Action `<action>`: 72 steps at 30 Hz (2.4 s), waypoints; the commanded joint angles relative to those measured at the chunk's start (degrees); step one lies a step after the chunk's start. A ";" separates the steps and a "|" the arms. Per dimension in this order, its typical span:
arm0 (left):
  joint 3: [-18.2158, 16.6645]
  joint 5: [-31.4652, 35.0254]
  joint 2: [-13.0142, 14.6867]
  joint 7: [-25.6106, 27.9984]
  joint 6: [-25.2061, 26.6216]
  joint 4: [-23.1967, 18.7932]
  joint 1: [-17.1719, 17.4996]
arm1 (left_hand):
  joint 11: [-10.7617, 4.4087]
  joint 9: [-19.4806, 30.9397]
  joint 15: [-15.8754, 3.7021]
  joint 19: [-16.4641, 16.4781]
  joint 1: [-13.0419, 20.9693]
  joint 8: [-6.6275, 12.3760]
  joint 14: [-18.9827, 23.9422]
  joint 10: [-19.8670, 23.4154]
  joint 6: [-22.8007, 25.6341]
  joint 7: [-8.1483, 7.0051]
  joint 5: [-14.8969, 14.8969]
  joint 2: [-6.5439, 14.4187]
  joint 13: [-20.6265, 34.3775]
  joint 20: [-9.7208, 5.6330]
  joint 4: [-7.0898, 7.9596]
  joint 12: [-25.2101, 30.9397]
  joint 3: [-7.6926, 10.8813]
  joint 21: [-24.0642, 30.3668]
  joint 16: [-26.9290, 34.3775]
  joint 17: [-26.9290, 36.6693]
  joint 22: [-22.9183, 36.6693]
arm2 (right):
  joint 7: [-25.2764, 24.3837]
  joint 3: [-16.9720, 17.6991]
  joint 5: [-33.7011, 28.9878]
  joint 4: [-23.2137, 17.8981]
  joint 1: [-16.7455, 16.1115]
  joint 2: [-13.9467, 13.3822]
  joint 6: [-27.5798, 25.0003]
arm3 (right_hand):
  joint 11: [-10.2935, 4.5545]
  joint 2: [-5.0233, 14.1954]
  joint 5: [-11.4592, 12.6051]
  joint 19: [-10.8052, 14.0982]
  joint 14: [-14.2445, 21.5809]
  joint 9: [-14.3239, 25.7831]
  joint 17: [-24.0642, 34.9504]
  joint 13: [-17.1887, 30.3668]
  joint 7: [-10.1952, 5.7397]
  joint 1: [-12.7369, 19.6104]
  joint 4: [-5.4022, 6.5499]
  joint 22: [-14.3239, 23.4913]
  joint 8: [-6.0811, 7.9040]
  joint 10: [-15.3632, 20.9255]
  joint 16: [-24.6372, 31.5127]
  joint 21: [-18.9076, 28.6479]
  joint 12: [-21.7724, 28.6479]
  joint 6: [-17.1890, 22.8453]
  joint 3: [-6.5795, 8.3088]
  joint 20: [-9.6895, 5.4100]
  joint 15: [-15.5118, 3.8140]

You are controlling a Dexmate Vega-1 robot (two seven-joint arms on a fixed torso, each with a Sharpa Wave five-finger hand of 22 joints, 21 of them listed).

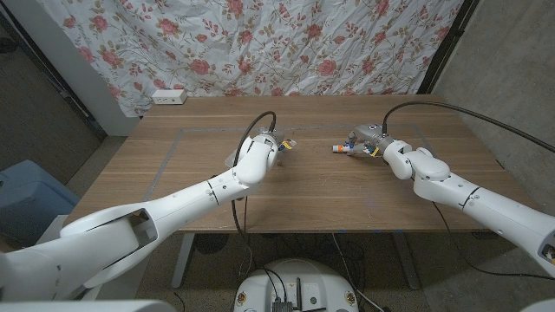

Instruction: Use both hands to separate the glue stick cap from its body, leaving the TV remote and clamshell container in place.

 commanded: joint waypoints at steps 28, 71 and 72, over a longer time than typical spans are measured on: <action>-4.95 5.43 0.03 -4.26 1.05 -2.95 3.31 | 2.56 -0.42 1.69 -5.27 -5.34 -0.23 -7.48 -17.21 -14.08 0.56 -0.18 -1.54 -0.09 -0.12 0.48 -0.21 -3.44 -0.21 -0.34 0.09 0.13 | 7.80 0.05 -0.13 -3.13 0.86 -1.40 -0.16 | 3.46 -5.54 3.21 -4.21 -8.03 -0.13 0.39 -0.28 0.35 -7.32 0.73 0.23 -5.96 -17.39 -5.37 -0.18 -0.32 -20.52 -2.37 2.66 -0.84; -23.22 -36.38 6.04 30.79 1.49 -9.95 15.55 | 9.36 -0.45 3.84 -12.82 -17.80 -0.08 -18.19 -39.62 -30.24 2.03 -0.54 3.87 -0.20 1.27 3.89 0.35 -5.91 0.32 -0.12 0.12 0.21 | 0.94 7.79 19.78 -1.94 -3.35 0.46 4.86 | 10.25 -4.86 9.11 -9.76 -21.55 -0.51 0.04 -1.16 4.36 -32.00 11.06 0.25 -5.77 -42.42 -12.24 0.09 -0.28 -42.69 -12.13 1.40 4.27; -23.99 -38.10 5.94 32.04 1.11 -9.72 15.93 | 9.35 -0.46 3.83 -12.63 -17.94 -0.09 -18.19 -39.62 -30.35 2.04 -0.52 4.02 -0.21 1.12 3.92 0.39 -5.91 0.39 -0.12 0.11 0.21 | 0.36 8.04 20.52 -1.81 -3.56 0.82 4.77 | 10.30 -4.77 9.06 -9.84 -21.44 -0.51 0.01 -1.19 4.40 -32.32 11.23 0.24 -5.75 -42.41 -12.21 0.05 -0.24 -42.70 -12.21 1.37 3.97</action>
